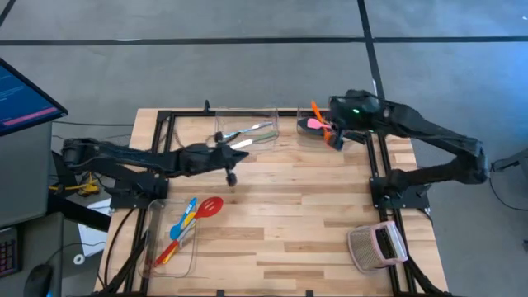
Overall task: Pick & Place Kitchen Items
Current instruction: Return to Home Position
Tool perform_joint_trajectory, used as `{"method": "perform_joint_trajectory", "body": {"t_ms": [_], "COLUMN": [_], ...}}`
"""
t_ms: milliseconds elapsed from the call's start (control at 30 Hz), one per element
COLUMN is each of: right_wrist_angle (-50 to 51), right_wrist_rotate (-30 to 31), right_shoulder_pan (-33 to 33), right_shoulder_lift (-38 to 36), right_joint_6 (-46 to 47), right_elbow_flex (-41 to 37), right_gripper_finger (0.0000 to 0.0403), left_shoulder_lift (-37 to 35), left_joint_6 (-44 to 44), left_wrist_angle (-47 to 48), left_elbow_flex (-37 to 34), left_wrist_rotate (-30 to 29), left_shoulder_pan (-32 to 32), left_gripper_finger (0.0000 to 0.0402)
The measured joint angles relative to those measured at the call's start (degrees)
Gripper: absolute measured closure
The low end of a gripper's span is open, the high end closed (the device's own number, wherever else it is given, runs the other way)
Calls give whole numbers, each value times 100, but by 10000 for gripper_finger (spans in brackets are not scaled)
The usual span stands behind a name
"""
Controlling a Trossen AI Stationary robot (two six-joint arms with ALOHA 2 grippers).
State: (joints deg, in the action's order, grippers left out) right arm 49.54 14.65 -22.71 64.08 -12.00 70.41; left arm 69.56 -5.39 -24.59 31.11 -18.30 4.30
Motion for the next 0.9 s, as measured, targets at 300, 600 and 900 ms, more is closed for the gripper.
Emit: {"method": "perform_joint_trajectory", "body": {"t_ms": [300, 600, 900], "right_wrist_angle": [-930, -1643, -1845], "right_wrist_rotate": [-1018, -1029, -1029], "right_shoulder_pan": [710, 1241, 1543], "right_shoulder_lift": [-1704, -3156, -4424], "right_joint_6": [209, 450, 911], "right_elbow_flex": [-1008, -2045, -2726], "right_gripper_finger": [401, 402, 403], "left_shoulder_lift": [-2432, -4081, -5045], "left_joint_6": [184, 244, 126], "left_wrist_angle": [583, 2173, 2371], "left_elbow_flex": [-1048, -1068, -1068], "left_wrist_rotate": [32, 356, 330], "left_shoulder_pan": [-103, -101, -101], "left_gripper_finger": [399, 399, 399]}}
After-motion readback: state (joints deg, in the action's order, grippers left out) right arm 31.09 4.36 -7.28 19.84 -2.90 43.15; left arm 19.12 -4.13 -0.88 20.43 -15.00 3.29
